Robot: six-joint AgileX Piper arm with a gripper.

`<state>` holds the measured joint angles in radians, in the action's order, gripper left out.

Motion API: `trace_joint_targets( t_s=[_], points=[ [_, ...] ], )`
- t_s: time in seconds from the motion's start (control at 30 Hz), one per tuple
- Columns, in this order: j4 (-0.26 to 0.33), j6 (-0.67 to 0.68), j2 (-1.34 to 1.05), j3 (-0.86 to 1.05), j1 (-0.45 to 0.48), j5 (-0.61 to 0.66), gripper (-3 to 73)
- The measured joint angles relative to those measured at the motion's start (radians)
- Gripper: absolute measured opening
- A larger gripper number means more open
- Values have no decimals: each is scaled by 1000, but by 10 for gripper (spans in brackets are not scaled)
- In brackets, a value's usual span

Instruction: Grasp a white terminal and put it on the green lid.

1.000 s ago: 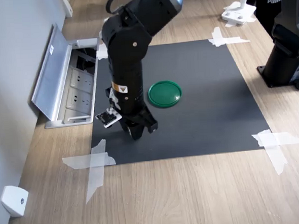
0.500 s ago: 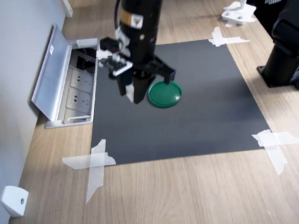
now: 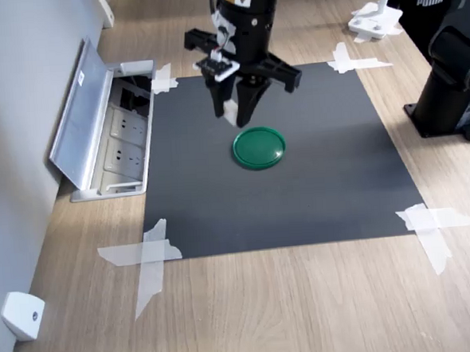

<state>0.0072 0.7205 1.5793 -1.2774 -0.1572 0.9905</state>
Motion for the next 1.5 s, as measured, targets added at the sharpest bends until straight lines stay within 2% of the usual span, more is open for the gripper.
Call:
trace_joint_targets(
  t_s=[0.27, 0.5, 0.93, 1.1, 1.5],
  points=[
    [-24, 111, -40, 144, 93, -38, 303],
    [-37, 144, -41, 261, 102, -136, 303],
    [-42, 101, 43, 321, 102, -275, 303],
    [-36, 61, 74, 321, 102, -289, 303],
    [-30, 58, 109, 321, 102, -295, 311]
  ],
)
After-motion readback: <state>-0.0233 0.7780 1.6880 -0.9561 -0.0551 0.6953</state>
